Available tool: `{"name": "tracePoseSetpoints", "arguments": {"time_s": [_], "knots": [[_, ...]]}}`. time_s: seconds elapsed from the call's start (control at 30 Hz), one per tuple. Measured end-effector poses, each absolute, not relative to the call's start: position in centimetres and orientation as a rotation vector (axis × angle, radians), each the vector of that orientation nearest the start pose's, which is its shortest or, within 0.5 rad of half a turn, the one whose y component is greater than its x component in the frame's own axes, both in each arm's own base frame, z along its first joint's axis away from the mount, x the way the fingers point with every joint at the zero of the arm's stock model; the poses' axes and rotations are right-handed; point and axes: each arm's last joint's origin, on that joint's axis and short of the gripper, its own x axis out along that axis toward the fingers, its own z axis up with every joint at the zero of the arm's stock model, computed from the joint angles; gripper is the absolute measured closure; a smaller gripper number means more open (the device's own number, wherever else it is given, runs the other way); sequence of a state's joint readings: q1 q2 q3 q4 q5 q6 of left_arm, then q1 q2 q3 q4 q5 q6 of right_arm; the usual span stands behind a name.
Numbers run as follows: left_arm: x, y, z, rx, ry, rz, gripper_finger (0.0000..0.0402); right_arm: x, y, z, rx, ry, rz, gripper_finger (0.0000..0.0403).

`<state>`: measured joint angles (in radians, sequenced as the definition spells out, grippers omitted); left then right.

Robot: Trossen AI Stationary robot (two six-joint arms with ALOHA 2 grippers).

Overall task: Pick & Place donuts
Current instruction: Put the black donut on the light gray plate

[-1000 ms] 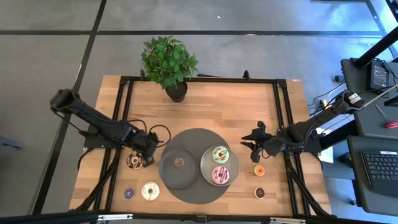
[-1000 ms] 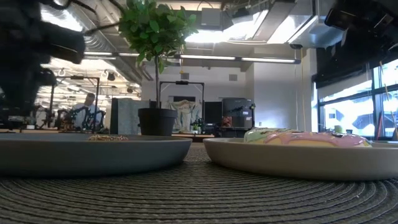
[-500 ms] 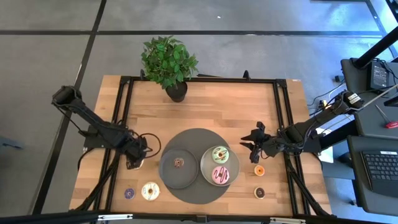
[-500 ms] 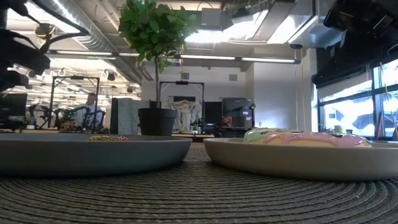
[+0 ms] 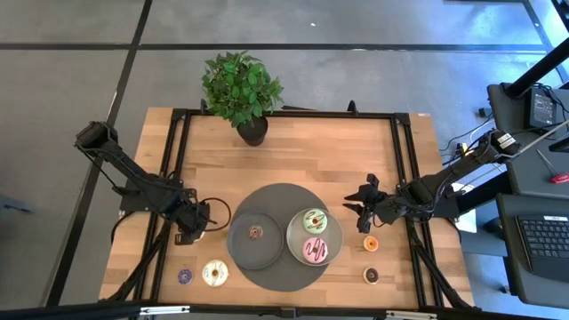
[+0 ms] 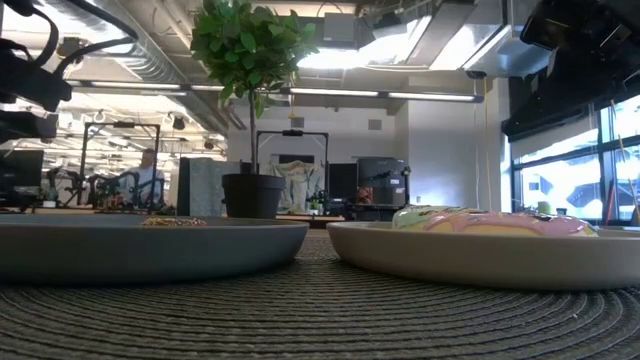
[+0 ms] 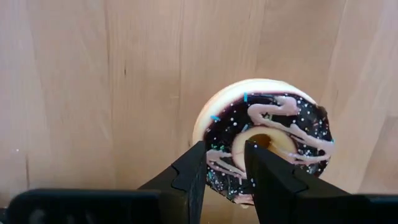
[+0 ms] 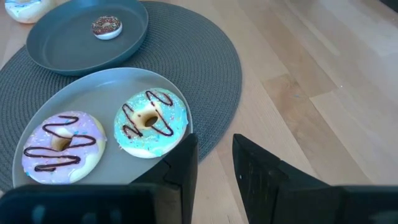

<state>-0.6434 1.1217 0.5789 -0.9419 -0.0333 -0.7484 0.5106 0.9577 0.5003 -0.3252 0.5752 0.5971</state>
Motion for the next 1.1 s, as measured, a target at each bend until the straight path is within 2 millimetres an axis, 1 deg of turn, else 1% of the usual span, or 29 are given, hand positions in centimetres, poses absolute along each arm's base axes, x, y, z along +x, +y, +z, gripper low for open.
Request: {"name": "tracePoseSetpoints", "arguments": {"time_s": [0.2,0.43,0.67,0.83,0.93,1.03,1.1], "knots": [[12.5,-9.3,16.8,-0.102,1.492,0.071,0.0293,16.4,7.4,20.0,0.170,0.619,-0.254,0.0299],[13.2,-9.8,15.5,-0.033,1.541,0.063,0.0296,16.4,7.4,20.0,0.170,0.619,-0.254,0.0299],[13.9,-10.2,14.7,-0.141,1.521,0.159,0.0299,16.4,7.4,20.0,0.170,0.619,-0.254,0.0299],[14.0,-10.3,14.7,-0.164,1.506,0.195,0.0299,16.4,7.4,20.0,0.167,0.620,-0.253,0.0299],[14.0,-10.2,14.7,-0.130,1.511,0.175,0.0298,16.4,7.4,20.0,0.166,0.620,-0.253,0.0299],[13.9,-10.2,14.7,-0.082,1.519,0.135,0.0307,16.4,7.4,20.0,0.166,0.620,-0.253,0.0299],[13.9,-10.2,14.7,-0.070,1.522,0.126,0.0321,16.4,7.4,20.0,0.166,0.620,-0.253,0.0299]]}}
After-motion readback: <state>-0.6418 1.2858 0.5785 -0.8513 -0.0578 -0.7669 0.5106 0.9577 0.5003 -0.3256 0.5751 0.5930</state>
